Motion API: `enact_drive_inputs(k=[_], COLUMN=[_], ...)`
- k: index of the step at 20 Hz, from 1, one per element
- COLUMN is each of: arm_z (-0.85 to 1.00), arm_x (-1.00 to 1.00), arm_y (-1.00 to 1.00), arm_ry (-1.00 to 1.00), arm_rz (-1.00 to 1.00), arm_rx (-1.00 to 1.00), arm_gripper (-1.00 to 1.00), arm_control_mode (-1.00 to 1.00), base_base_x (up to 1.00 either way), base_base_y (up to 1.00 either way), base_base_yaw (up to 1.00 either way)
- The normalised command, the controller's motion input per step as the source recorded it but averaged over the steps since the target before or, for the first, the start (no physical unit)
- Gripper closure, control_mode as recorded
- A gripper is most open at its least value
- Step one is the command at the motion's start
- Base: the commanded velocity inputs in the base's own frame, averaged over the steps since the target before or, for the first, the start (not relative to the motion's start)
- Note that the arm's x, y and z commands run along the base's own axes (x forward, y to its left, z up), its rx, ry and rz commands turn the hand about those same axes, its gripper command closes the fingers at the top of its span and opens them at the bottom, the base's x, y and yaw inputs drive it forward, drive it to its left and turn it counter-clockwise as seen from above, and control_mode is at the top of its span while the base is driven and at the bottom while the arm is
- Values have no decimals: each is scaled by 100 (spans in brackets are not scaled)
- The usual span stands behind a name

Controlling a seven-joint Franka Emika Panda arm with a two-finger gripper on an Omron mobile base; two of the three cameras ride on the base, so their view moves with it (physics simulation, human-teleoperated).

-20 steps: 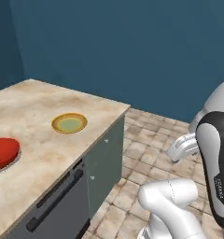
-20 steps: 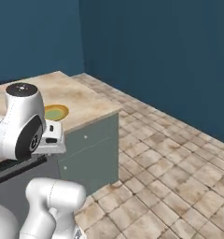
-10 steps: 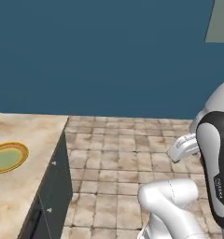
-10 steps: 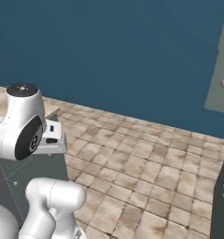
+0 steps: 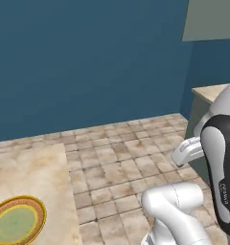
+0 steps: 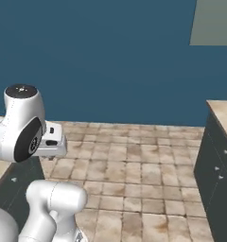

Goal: Move the bowls from the cabinet to the plates on the dining table.

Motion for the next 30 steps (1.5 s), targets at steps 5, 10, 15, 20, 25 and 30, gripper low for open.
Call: enact_drive_inputs(k=[5, 10, 15, 20, 25, 30], arm_z=[0, 0, 0, 0, 0, 0], arm_x=[0, 0, 0, 0, 0, 0], arm_y=[0, 0, 0, 0, 0, 0], arm_ry=[0, 0, 0, 0, 0, 0], arm_rz=[0, 0, 0, 0, 0, 0], arm_rx=[0, 0, 0, 0, 0, 0], arm_gripper=[-100, -100, -100, -100, -100, -100], arm_control_mode=[100, 100, 100, 100, 100, 100], base_base_x=[64, 69, 60, 79, 97, 100], base_base_y=[60, 21, 25, 72, 69, 70], base_base_yaw=[-59, -66, -61, -45, -39, -36])
